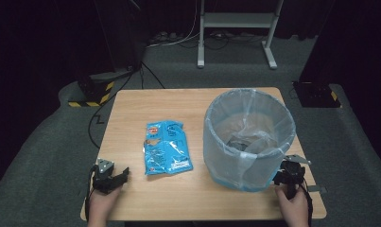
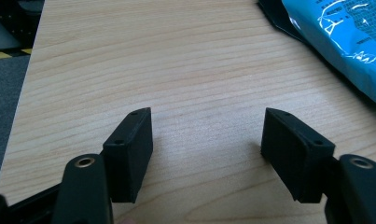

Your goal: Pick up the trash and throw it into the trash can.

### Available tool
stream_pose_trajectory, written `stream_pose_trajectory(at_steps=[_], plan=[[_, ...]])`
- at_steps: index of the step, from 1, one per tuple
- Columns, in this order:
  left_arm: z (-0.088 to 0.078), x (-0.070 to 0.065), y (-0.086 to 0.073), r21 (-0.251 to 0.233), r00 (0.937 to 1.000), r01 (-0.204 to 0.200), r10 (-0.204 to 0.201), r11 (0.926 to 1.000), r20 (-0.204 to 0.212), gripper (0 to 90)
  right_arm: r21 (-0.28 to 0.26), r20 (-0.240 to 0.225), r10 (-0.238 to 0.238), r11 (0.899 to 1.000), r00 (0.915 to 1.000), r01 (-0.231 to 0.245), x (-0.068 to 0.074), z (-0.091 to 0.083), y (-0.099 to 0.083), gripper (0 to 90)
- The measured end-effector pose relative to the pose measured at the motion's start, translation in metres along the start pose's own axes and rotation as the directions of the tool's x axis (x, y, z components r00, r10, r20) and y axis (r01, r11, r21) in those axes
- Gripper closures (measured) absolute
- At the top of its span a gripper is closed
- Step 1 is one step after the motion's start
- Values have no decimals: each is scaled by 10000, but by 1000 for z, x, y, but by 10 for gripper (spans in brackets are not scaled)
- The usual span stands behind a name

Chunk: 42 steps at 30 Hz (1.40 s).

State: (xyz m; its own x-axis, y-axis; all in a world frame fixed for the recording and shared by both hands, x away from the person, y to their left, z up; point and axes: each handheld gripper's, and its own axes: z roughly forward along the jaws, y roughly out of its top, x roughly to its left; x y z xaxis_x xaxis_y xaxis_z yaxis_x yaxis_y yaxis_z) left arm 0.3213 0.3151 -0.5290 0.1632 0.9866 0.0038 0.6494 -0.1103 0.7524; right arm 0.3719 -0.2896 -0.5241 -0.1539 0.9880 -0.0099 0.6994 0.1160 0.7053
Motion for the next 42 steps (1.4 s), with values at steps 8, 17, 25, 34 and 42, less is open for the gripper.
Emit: stream_pose_trajectory(at_steps=[8,17,25,34,42], plan=[[0,0,0,11,10000,1,-1,10000,22,337,-6,-311,-347,9994,9989,347,2,-12,-12,96],[0,-5,0,149,9999,82,-81,9999,-69,238,-47,-628,-723,9974,9954,722,4,-14,-14,94],[2,-11,4,406,9998,-167,161,9990,146,223,-77,-729,-881,9961,9934,878,7,-12,-13,94],[-4,-33,25,-730,9728,1014,-836,9922,2161,394,-78,-726,-879,9961,9935,876,7,-12,-13,94],[17,-74,30,112,9813,-584,553,9982,1843,401,-79,-714,-882,9961,9935,879,7,-12,-13,95]])
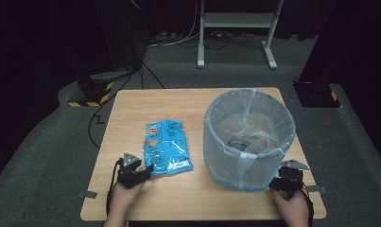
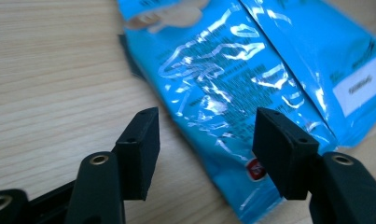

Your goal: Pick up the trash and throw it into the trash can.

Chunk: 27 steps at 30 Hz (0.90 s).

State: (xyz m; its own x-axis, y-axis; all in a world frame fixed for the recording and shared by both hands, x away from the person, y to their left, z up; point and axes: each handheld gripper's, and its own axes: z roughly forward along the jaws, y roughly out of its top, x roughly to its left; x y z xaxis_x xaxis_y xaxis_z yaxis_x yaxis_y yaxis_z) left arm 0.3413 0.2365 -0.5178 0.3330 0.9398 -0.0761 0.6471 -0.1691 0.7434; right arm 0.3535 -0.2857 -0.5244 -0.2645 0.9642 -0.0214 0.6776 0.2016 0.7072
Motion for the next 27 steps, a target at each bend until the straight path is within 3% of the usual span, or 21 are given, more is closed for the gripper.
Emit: stream_pose_trajectory(at_steps=[5,8,13,15,17,20,21,25,27], plan=[[0,-11,-2,308,9990,-450,447,9985,80,384,-3,4,-4,10000,10000,4,0,0,0,95],[-4,-14,-10,350,9985,-415,402,9985,369,376,0,1,-2,10000,10000,2,0,0,0,95],[-15,-19,-20,260,9978,-596,588,9979,311,381,-1,1,-2,10000,10000,2,0,0,0,95],[-20,-20,-22,252,9978,-544,534,9982,385,382,0,0,-3,10000,10000,3,0,0,0,95],[-29,-21,-23,-18,9972,-391,391,9992,644,382,2,-2,-1,10000,10000,1,0,0,0,95],[-37,-21,-21,-283,9964,-419,438,9987,721,373,0,-1,-1,10000,10000,1,0,0,0,95],[-45,-19,-18,-692,9975,-286,330,9972,619,371,-1,3,-2,10000,10000,2,0,0,0,95],[-44,-11,-11,-892,9987,-13,58,9960,499,354,2,0,0,10000,10000,0,0,0,0,95],[-35,-4,-3,-668,9991,-70,98,9977,416,340,0,0,-1,10000,10000,1,0,0,0,95]])
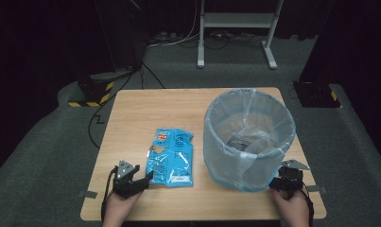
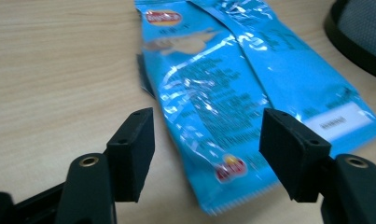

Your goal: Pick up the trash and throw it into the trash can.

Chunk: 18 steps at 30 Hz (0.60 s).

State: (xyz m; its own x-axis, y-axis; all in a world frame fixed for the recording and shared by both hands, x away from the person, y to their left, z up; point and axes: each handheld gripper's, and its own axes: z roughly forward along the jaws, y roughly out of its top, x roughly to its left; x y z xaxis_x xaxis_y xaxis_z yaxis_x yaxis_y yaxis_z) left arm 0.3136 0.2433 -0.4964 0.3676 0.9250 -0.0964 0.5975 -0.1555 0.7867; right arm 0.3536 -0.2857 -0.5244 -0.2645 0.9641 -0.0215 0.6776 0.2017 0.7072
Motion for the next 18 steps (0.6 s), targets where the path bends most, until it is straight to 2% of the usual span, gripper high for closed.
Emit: stream_pose_trajectory(at_steps=[3,4,6,7,8,9,12,15,16,18], plan=[[20,11,12,231,9999,-3,1,9997,105,310,0,0,1,10000,10000,-1,0,0,0,95],[20,11,12,231,9999,-3,1,9997,105,308,0,0,1,10000,10000,-1,0,0,0,95],[38,18,13,620,9996,203,-215,9979,193,305,2,-1,-3,10000,10000,3,0,0,0,95],[43,18,13,683,9988,431,-445,9967,184,305,0,1,0,10000,10000,0,0,0,0,95],[43,18,13,683,9988,431,-445,9967,184,305,-1,1,-2,10000,10000,2,0,0,0,95],[51,21,15,921,9995,221,-239,9955,188,302,-2,0,1,10000,10000,-1,0,0,0,95],[55,22,17,961,9990,261,-293,9950,325,310,0,0,-1,10000,10000,1,0,0,0,95],[57,18,18,1141,9994,17,-57,9935,344,472,-6,18,-6,10000,10000,6,0,0,0,96],[57,16,17,1161,9993,60,-101,9932,348,472,-6,18,-6,10000,10000,6,0,0,0,96],[55,12,15,1137,9992,81,-124,9935,374,535,12,39,25,10000,10000,-25,1,0,0,97]])
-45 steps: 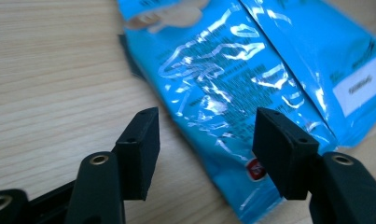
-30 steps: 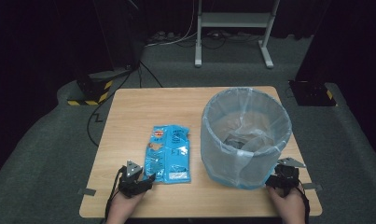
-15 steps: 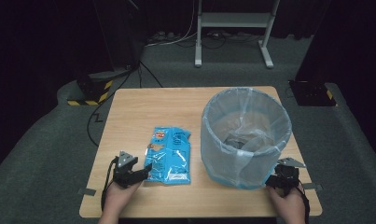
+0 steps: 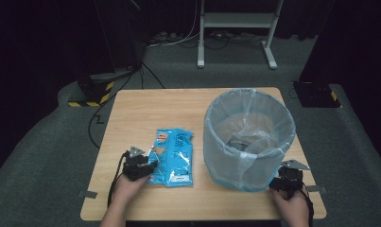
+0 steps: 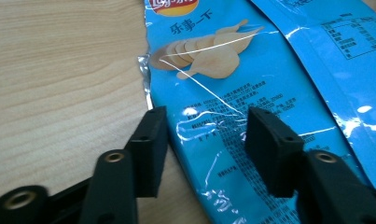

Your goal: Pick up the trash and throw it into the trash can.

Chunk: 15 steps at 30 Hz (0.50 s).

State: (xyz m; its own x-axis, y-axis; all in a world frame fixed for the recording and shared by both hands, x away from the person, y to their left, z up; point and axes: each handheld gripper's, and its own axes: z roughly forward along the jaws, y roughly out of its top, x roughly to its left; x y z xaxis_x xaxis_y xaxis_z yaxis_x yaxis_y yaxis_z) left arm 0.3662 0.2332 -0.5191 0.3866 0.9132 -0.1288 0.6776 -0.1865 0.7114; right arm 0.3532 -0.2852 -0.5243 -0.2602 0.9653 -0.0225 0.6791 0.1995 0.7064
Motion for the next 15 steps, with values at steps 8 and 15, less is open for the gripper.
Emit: stream_pose_trajectory(at_steps=[8,15], plan=[[-9,-25,-18,-214,9992,12,-4,9998,388,812,-9,14,-11,10000,10000,11,0,0,0,97],[-10,-33,-22,-251,9980,-272,286,9993,556,891,-6,16,-5,10000,10000,5,0,0,0,98]])
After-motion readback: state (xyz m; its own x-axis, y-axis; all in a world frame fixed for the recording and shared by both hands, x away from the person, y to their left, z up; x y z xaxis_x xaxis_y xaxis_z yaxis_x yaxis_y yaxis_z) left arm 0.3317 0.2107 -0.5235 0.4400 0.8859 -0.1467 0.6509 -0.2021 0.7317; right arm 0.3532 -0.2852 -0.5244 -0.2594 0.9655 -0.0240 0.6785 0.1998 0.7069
